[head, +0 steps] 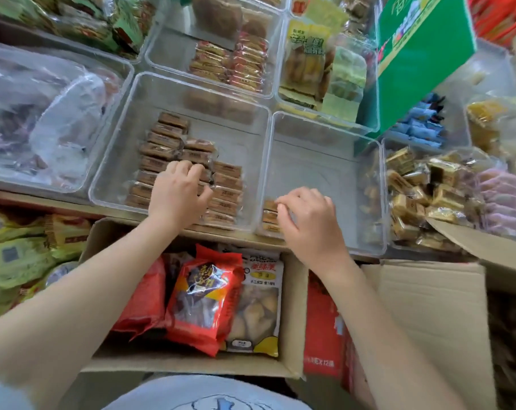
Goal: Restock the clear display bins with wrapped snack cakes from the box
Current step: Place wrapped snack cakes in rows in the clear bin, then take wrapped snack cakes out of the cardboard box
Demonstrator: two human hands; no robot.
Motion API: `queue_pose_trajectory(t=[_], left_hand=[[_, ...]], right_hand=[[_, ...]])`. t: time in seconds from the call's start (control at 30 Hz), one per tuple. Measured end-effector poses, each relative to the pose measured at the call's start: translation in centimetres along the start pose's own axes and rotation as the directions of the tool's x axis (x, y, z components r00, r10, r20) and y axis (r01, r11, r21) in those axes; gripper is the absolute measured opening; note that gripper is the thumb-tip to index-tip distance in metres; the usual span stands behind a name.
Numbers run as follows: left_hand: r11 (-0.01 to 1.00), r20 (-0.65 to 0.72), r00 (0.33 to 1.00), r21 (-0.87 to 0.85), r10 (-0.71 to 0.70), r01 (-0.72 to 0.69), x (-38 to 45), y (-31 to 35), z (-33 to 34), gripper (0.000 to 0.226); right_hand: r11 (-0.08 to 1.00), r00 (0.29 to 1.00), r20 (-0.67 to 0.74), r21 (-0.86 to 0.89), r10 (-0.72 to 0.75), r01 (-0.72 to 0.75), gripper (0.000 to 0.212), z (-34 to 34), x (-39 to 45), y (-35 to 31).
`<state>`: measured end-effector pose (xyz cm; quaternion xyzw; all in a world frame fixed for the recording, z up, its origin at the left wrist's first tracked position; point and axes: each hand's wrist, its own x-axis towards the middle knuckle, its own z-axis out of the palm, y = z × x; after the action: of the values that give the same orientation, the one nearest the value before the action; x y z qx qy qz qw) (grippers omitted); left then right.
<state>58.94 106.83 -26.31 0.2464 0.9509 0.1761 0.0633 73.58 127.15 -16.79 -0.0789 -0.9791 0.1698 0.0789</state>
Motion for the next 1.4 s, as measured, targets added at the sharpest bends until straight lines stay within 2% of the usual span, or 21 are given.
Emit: queue_pose_trajectory(t=[0.1, 0.2, 0.3, 0.37, 0.47, 0.57, 0.7, 0.8, 0.87, 0.93, 1.03, 1.07, 1.13, 1.2, 1.27, 1.33, 1.4], left_hand=[[0.996, -0.022, 0.999, -0.086, 0.024, -0.026, -1.0, 5.5, 0.6, 0.065], [0.942, -0.089, 0.973, -0.247, 0.212, -0.227, -3.5, 15.6, 1.9, 0.057], [0.824, -0.115, 0.913, -0.398, 0.391, -0.403, -7.4, 26.1, 2.7, 0.053], [0.750, -0.063, 0.872, -0.482, 0.485, -0.453, -10.1, 31.6, 3.2, 0.054], [0.684, -0.006, 0.824, -0.556, 0.566, -0.473, -12.8, 37.4, 4.4, 0.061], [0.708, 0.099, 0.849, -0.606, 0.520, -0.363, -14.0, 40.9, 5.4, 0.071], [0.672, 0.197, 0.887, -0.724, 0.417, -0.156, -15.1, 42.2, 5.7, 0.070], [0.634, 0.178, 0.906, -0.764, 0.384, -0.119, -15.4, 42.3, 5.8, 0.070], [0.627, 0.167, 0.917, -0.772, 0.363, -0.108, -15.6, 42.5, 5.8, 0.071], [0.625, 0.163, 0.922, -0.774, 0.351, -0.102, -15.7, 42.6, 5.8, 0.070], [0.634, 0.157, 0.928, -0.767, 0.339, -0.101, -15.7, 42.5, 5.8, 0.069], [0.637, 0.157, 0.929, -0.764, 0.335, -0.101, -15.7, 42.4, 5.9, 0.069], [0.641, 0.161, 0.931, -0.762, 0.329, -0.095, -15.8, 42.5, 5.9, 0.069], [0.643, 0.167, 0.931, -0.760, 0.326, -0.089, -15.8, 42.6, 5.9, 0.069], [0.639, 0.168, 0.931, -0.765, 0.325, -0.085, -15.8, 42.7, 5.9, 0.069], [0.633, 0.171, 0.929, -0.770, 0.327, -0.082, -15.8, 42.7, 5.9, 0.069], [0.641, 0.185, 0.921, -0.763, 0.342, -0.085, -15.7, 42.8, 5.7, 0.069]], right_hand=[[0.997, 0.987, -0.143, -0.003, 0.072, -0.073, 0.026, -5.5, -5.0, 3.8], [0.977, 0.943, -0.256, 0.044, 0.211, -0.207, 0.026, -10.5, -10.0, 8.4], [0.927, 0.866, -0.333, 0.082, 0.372, -0.366, 0.026, -14.6, -15.0, 13.2], [0.871, 0.816, -0.308, 0.126, 0.490, -0.475, 0.024, -16.6, -18.1, 16.2], [0.770, 0.746, -0.194, 0.119, 0.637, -0.626, 0.024, -18.3, -22.2, 20.2], [0.734, 0.733, -0.049, 0.041, 0.679, -0.678, 0.025, -18.3, -25.0, 23.8], [0.746, 0.730, 0.172, -0.048, 0.661, -0.664, 0.027, -17.3, -26.1, 27.5], [0.768, 0.718, 0.302, -0.087, 0.627, -0.634, 0.024, -15.2, -25.0, 29.9], [0.790, 0.679, 0.428, -0.164, 0.596, -0.590, 0.029, -13.2, -23.9, 31.1], [0.815, 0.606, 0.563, -0.253, 0.562, -0.522, 0.038, -11.0, -23.3, 32.0], [0.868, 0.546, 0.675, -0.381, 0.496, -0.318, 0.056, -7.7, -24.2, 32.8], [0.871, 0.536, 0.688, -0.422, 0.489, -0.253, 0.061, -6.8, -24.7, 33.0], [0.875, 0.561, 0.685, -0.453, 0.465, -0.173, 0.062, -5.7, -25.2, 33.8], [0.891, 0.592, 0.667, -0.371, 0.452, -0.263, 0.057, -6.2, -24.9, 34.4], [0.836, 0.577, 0.653, -0.167, 0.491, -0.522, 0.056, -8.7, -24.1, 34.5], [0.651, 0.561, 0.678, 0.158, 0.476, -0.743, 0.037, -12.4, -23.2, 33.6], [0.331, 0.609, 0.698, 0.513, 0.377, -0.792, 0.032, -15.6, -23.0, 32.1]])
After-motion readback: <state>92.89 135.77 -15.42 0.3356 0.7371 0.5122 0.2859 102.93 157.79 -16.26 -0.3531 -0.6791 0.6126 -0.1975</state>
